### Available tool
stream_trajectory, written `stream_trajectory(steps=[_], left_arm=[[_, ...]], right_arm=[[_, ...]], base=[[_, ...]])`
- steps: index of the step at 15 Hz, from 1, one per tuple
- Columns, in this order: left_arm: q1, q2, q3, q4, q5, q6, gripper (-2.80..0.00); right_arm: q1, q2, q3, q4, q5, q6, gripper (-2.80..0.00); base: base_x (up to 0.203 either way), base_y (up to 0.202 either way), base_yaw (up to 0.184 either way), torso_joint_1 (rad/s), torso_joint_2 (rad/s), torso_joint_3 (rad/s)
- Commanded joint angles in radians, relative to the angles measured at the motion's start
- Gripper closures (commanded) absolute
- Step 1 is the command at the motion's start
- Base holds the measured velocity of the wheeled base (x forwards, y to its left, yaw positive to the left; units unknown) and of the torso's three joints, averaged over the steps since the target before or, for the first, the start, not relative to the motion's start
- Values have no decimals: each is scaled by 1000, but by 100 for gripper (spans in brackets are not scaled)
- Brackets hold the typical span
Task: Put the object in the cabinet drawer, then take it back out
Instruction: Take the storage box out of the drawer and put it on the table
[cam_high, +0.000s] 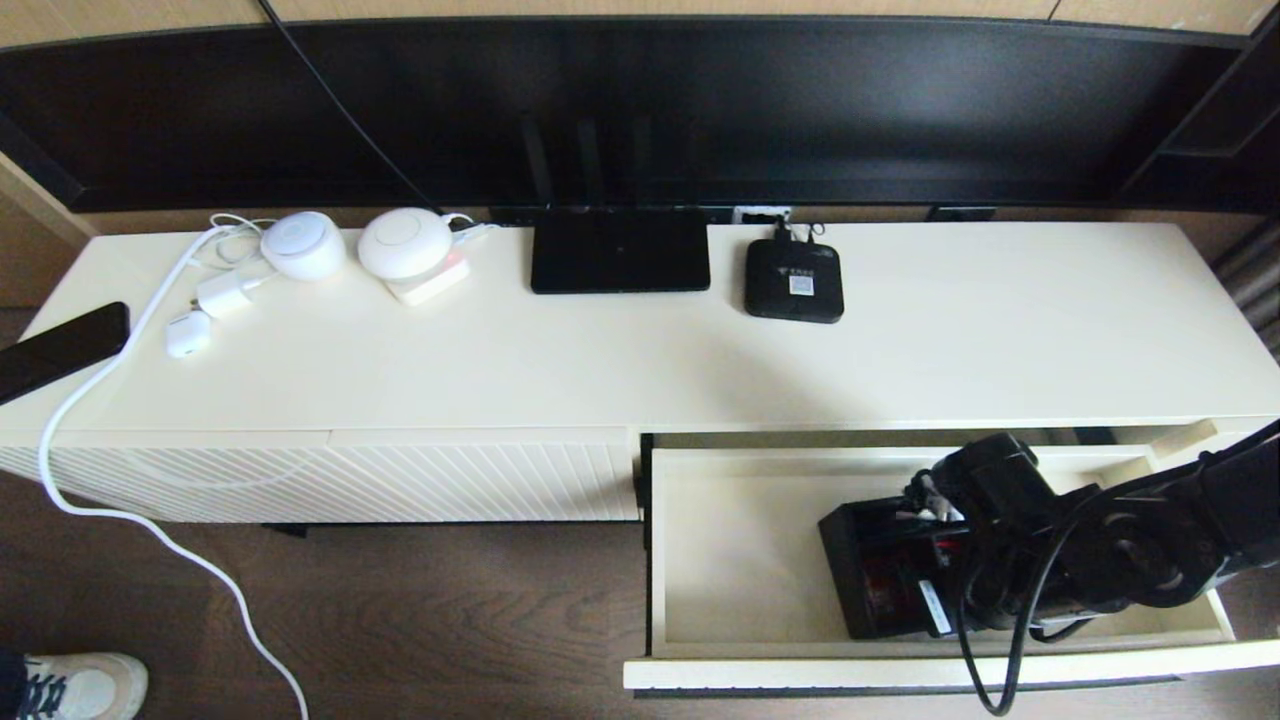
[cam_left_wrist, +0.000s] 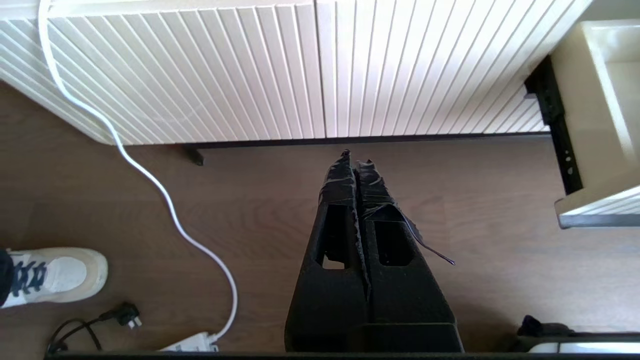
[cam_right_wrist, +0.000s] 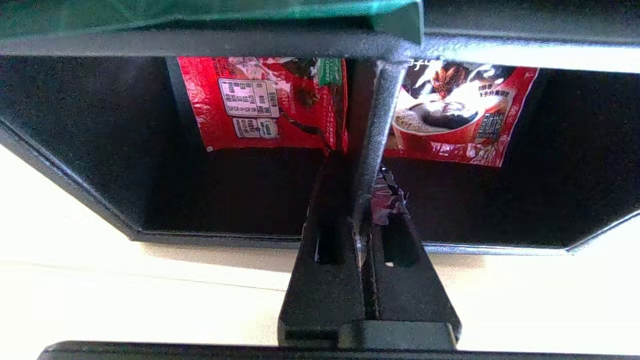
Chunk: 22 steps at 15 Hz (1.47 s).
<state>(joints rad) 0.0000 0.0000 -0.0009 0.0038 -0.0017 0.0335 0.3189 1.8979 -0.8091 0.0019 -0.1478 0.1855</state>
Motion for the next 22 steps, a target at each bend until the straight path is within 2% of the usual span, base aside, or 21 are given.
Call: stream_trajectory(steps=[1,7,19,22], left_arm=[[0,0,-1,1,0,0,0],[0,2,0,0,0,0,0],[0,2,-1,1,0,0,0],[0,0,-1,0,0,0,0]], right_arm=[[0,-6,-1,1,-1,2,0],[11,-33,18,1,-2,2,0],[14,-263,86,16,-8,-6,0],[13,-322,108,17,-35,-7,0]], base=[[0,0,0,0,0,0],[0,0,0,0,0,0],[0,0,0,0,0,0],[0,0,0,0,0,0]])
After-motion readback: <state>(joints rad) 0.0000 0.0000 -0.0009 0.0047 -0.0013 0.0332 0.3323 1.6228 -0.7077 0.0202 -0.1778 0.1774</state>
